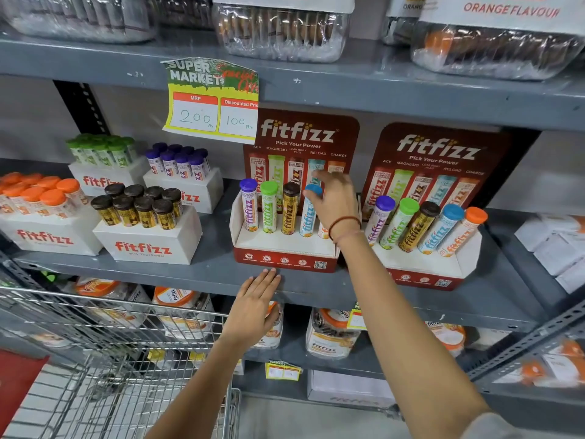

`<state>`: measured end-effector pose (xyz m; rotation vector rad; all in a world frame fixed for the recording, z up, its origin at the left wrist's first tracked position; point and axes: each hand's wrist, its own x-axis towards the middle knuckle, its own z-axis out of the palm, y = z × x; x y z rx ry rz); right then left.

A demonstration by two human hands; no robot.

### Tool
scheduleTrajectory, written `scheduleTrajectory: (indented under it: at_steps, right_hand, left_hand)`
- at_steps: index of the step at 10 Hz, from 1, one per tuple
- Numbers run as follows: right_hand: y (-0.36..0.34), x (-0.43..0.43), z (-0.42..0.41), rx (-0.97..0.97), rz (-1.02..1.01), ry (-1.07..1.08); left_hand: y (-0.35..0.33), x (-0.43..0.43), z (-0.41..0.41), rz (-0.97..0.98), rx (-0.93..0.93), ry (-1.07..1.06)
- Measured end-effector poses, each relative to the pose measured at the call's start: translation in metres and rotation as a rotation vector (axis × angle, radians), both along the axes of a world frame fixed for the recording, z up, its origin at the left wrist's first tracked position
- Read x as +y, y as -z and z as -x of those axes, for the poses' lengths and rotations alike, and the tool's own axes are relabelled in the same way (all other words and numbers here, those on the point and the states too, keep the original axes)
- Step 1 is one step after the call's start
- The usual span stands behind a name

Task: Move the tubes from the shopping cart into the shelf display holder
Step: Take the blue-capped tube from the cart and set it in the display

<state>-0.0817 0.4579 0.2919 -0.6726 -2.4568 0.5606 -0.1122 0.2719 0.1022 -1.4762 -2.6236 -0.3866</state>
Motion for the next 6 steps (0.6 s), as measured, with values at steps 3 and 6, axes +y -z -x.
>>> scheduleTrajectory:
  at_steps: [3, 6]
  right_hand:
    - [0.002, 0.013, 0.014, -0.215, 0.003, -0.073]
    - [0.008, 0.008, 0.002, -0.121, -0.052, -0.094]
  left_hand:
    - [0.001, 0.001, 0.000, 0.010, 0.013, -0.008]
    - [-0.004, 0.002, 0.001, -0.044, -0.033, 0.012]
